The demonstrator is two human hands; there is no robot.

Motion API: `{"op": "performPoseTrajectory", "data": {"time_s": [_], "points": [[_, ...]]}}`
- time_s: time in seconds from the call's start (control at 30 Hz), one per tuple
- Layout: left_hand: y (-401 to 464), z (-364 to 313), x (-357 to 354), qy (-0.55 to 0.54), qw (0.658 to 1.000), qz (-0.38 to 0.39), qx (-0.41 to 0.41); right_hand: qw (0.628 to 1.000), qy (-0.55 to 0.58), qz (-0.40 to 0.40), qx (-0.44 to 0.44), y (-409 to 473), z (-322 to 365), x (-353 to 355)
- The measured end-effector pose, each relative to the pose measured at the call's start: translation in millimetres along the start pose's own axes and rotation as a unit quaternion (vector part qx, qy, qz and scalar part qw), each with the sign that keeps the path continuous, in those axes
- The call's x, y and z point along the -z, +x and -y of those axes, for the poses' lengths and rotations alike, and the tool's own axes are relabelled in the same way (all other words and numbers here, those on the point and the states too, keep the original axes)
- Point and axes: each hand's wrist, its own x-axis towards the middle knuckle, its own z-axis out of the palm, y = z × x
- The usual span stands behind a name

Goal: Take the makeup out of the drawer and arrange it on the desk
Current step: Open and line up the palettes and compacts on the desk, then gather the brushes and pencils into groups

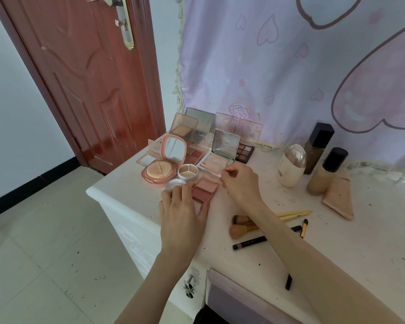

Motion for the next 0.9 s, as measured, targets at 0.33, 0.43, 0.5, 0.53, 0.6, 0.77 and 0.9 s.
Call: {"op": "performPoseTrajectory", "data": {"time_s": [0.33,0.43,0.5,0.53,0.6,0.77,0.9], "points": [[-2.4,0.6,4.7,-0.024,0.998,-0.008,-0.054,1.000,-0.008,0.018,0.012,-16.3,-1.8,32.6],[-5.2,-0.1,8.0,-0.067,0.994,0.003,-0.085,0.998,-0.035,0.020,0.043,-27.8,-8.4,58.0],[-7.1,-6.4,11.0,-0.113,0.987,0.022,-0.111,0.996,-0.052,0.008,0.066,-38.4,-14.2,76.2],[-8.2,-10.9,12.0,-0.133,0.982,0.035,-0.126,0.995,-0.065,0.004,0.077,-44.9,-17.1,84.3],[-10.5,-21.9,12.4,-0.162,0.973,0.077,-0.143,0.989,-0.107,-0.005,0.104,-58.1,-23.0,99.0],[-22.4,-40.0,2.4,-0.142,0.949,0.210,-0.185,0.966,-0.212,-0.022,0.149,-92.1,-39.5,121.8],[-21.2,-41.9,-8.0,-0.101,0.947,0.249,-0.178,0.968,-0.218,-0.058,0.109,-113.1,-51.3,125.3]]}}
